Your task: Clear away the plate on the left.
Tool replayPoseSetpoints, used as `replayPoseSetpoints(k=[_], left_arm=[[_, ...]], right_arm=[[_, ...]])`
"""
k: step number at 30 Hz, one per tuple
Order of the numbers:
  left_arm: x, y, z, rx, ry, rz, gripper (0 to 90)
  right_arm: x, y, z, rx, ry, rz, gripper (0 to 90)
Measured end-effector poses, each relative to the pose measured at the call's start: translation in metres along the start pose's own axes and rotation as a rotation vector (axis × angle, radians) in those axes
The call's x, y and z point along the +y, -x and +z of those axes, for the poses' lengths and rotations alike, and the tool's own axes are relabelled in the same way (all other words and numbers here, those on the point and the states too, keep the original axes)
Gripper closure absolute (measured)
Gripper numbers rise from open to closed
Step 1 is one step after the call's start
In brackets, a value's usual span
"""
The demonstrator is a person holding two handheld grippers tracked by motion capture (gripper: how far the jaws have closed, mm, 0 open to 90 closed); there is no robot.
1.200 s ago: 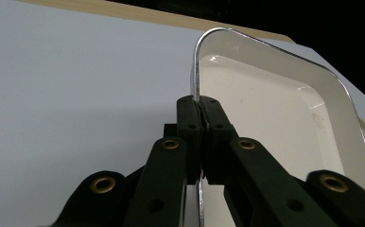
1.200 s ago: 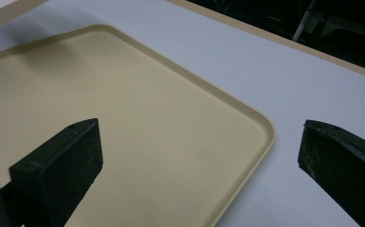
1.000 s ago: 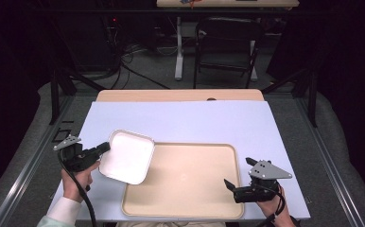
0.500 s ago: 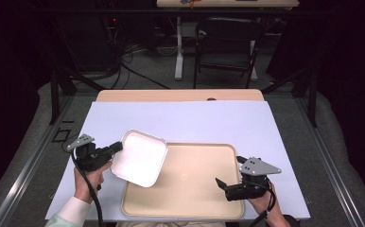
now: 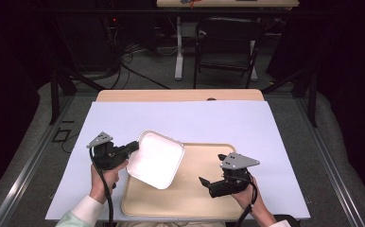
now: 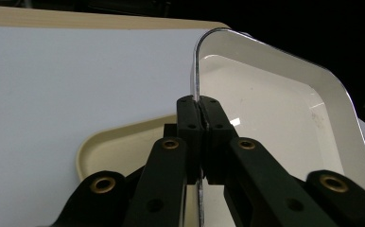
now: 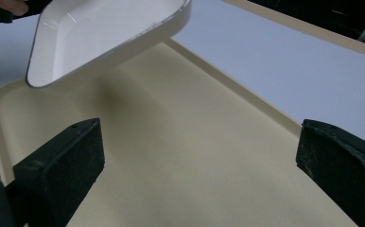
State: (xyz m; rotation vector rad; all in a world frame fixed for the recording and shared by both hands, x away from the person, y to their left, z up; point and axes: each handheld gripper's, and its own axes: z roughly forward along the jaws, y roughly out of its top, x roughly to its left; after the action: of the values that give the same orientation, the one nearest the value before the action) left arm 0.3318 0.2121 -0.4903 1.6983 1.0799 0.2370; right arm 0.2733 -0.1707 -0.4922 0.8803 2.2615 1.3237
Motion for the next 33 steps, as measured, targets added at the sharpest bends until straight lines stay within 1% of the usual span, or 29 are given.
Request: replayPoseSetpoints(k=[1,4,7,8,10,16,19,20,21,22,24,25,27,28,30,31,33], left_arm=[[0.0,0.0,0.0,0.0,0.0,0.0,88.2],[0.001,0.006,0.006,-0.016,-0.006,0.009,88.2],[0.002,0.01,0.009,-0.021,-0.007,0.015,88.3],[0.002,0.013,0.011,-0.025,-0.003,0.017,88.2],[0.002,0.015,0.013,-0.028,0.001,0.019,88.2],[0.003,0.021,0.017,-0.032,0.021,0.02,88.2],[0.002,0.023,0.017,-0.027,0.03,0.017,88.2],[0.002,0.023,0.017,-0.022,0.036,0.02,88.1],[0.002,0.023,0.017,-0.021,0.039,0.018,87.8],[0.001,0.024,0.017,-0.022,0.041,0.012,88.0],[0.0,0.025,0.017,-0.019,0.047,0.018,88.0],[0.0,0.025,0.017,-0.019,0.047,0.018,88.0],[0.0,0.028,0.017,-0.029,0.054,0.019,87.9],[-0.001,0.03,0.017,-0.033,0.055,0.024,87.7],[-0.002,0.032,0.016,-0.048,0.052,0.033,87.3],[-0.002,0.033,0.015,-0.052,0.055,0.034,87.1],[-0.004,0.034,0.014,-0.061,0.061,0.039,86.8]], right_arm=[[0.001,-0.001,0.002,0.006,-0.001,0.002,1.2],[0.005,-0.004,0.01,0.026,-0.007,0.001,1.2],[0.008,-0.006,0.013,0.029,-0.008,-0.008,1.1],[0.011,-0.006,0.017,0.054,-0.011,0.01,0.3],[0.013,-0.008,0.021,0.051,-0.012,0.011,0.0],[0.017,-0.012,0.032,0.094,-0.014,0.032,0.0],[0.019,-0.015,0.036,0.099,-0.023,0.034,0.5],[0.02,-0.016,0.038,0.094,-0.02,0.037,2.9],[0.022,-0.018,0.04,0.078,-0.023,0.043,9.6],[0.023,-0.018,0.041,0.073,-0.016,0.048,12.9],[0.025,-0.019,0.041,0.065,-0.014,0.051,17.7],[0.025,-0.019,0.041,0.065,-0.014,0.051,17.7],[0.025,-0.019,0.04,0.053,0.005,0.061,26.4],[0.026,-0.017,0.04,0.048,0.012,0.082,37.5],[0.025,-0.015,0.04,0.054,0.003,0.089,40.4],[0.025,-0.015,0.039,0.041,0.0,0.089,43.3],[0.025,-0.013,0.038,0.048,0.003,0.094,47.1]])
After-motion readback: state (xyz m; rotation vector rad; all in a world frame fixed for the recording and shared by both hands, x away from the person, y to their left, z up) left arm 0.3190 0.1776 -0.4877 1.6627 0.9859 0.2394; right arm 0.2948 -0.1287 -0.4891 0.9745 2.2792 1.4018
